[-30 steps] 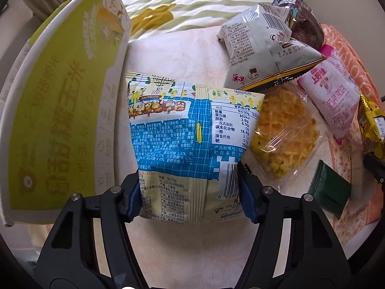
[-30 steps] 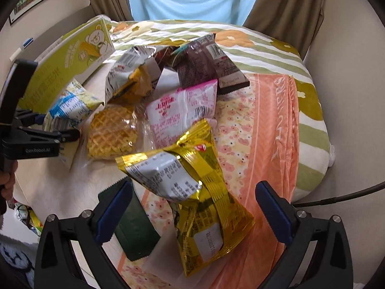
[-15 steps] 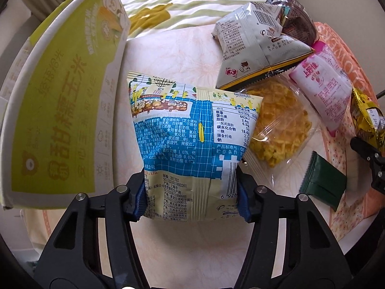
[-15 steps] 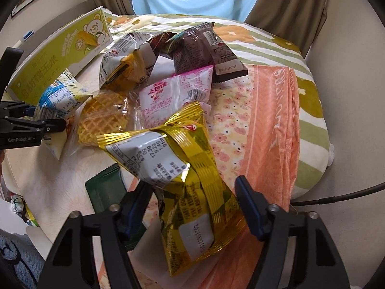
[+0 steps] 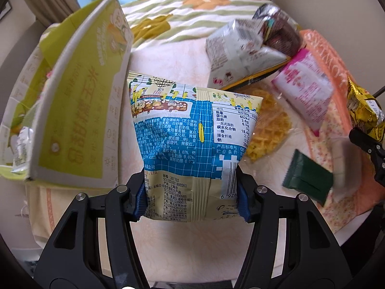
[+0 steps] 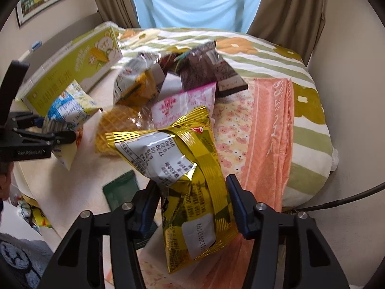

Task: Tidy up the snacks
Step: 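Grasp the blue-and-white bag with the left tool while the right grasps the gold bag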

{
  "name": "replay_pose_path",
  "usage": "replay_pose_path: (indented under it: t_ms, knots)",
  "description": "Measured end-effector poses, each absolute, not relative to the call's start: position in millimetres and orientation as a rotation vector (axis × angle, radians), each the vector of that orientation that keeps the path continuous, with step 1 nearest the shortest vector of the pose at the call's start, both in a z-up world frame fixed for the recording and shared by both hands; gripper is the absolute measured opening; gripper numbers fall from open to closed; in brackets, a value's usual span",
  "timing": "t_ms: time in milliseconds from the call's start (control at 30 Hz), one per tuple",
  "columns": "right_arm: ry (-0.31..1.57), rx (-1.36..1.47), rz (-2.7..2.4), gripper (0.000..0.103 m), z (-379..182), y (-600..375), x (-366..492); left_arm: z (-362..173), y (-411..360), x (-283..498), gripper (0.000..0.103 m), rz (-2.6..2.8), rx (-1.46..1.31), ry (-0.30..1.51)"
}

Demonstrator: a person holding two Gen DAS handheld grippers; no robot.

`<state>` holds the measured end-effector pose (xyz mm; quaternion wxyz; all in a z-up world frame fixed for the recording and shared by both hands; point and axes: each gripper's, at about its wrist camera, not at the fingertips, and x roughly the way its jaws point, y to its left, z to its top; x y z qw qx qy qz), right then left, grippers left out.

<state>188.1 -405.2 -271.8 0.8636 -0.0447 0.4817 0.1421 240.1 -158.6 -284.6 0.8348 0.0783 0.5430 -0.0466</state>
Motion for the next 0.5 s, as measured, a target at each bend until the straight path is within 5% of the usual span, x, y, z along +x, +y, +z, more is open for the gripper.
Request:
replay_pose_path:
  t_ms: [500]
  knots:
    - [0.898,-0.05,0.354,0.05,-190.3,-381.9,172.5,-169.9,-136.1,203.5,0.055,-0.112,0.039,0.925]
